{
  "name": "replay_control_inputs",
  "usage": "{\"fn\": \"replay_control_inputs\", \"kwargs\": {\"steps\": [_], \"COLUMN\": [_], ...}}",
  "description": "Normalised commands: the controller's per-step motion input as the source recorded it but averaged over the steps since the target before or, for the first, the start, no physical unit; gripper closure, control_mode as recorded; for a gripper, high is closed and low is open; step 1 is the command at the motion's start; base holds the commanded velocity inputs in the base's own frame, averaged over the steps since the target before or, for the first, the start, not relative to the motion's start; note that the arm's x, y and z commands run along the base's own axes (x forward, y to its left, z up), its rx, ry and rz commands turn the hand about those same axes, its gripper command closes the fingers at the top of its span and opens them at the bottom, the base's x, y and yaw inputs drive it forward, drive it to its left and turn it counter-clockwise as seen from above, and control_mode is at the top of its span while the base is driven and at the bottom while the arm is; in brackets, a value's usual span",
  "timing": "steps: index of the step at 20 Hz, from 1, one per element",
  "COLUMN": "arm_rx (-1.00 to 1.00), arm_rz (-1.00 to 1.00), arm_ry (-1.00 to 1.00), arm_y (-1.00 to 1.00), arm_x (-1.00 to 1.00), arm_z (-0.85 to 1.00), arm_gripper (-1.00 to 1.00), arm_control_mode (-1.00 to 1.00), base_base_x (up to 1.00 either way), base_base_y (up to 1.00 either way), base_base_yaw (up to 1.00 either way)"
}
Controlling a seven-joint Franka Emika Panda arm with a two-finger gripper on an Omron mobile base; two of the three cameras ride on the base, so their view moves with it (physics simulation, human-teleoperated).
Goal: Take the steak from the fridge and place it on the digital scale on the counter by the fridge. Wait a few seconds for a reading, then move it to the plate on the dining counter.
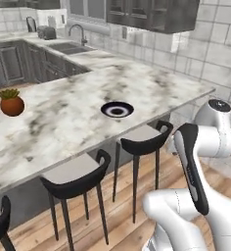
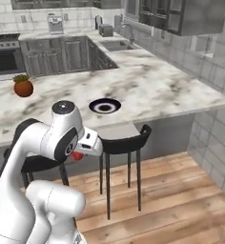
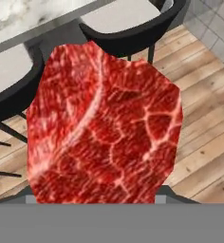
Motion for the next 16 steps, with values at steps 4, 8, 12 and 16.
{"fn": "replay_control_inputs", "kwargs": {"steps": [4,8,12,16], "arm_rx": [0.0,0.0,0.0,0.0], "arm_rz": [0.0,0.0,0.0,0.0], "arm_ry": [0.0,0.0,0.0,0.0], "arm_y": [0.0,0.0,0.0,0.0], "arm_x": [0.0,0.0,0.0,0.0], "arm_z": [0.0,0.0,0.0,0.0], "arm_gripper": [1.0,1.0,1.0,1.0], "arm_control_mode": [1.0,1.0,1.0,1.0], "base_base_x": [0.0,0.09,0.24,0.37], "base_base_y": [-0.69,-0.69,-0.75,-0.69], "base_base_yaw": [0.7,0.7,0.57,0.22]}}
